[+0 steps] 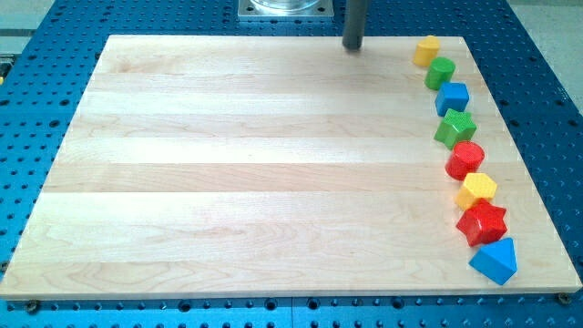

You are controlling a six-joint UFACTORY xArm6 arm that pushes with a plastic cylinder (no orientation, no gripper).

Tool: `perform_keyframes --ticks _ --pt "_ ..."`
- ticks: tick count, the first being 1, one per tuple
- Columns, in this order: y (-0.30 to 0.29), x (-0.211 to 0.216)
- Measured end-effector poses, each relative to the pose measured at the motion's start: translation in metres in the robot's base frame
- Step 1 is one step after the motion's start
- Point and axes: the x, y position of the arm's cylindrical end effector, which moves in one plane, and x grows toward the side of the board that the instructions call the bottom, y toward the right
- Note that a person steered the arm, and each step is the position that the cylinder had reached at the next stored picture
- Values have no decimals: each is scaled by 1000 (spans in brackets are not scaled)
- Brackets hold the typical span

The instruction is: Separate the green star away from the line

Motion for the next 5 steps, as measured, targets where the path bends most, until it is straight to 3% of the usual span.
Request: perform_keyframes --ticks 2,3,5 --pt "169 12" --pt "219 49" --pt "213 223"
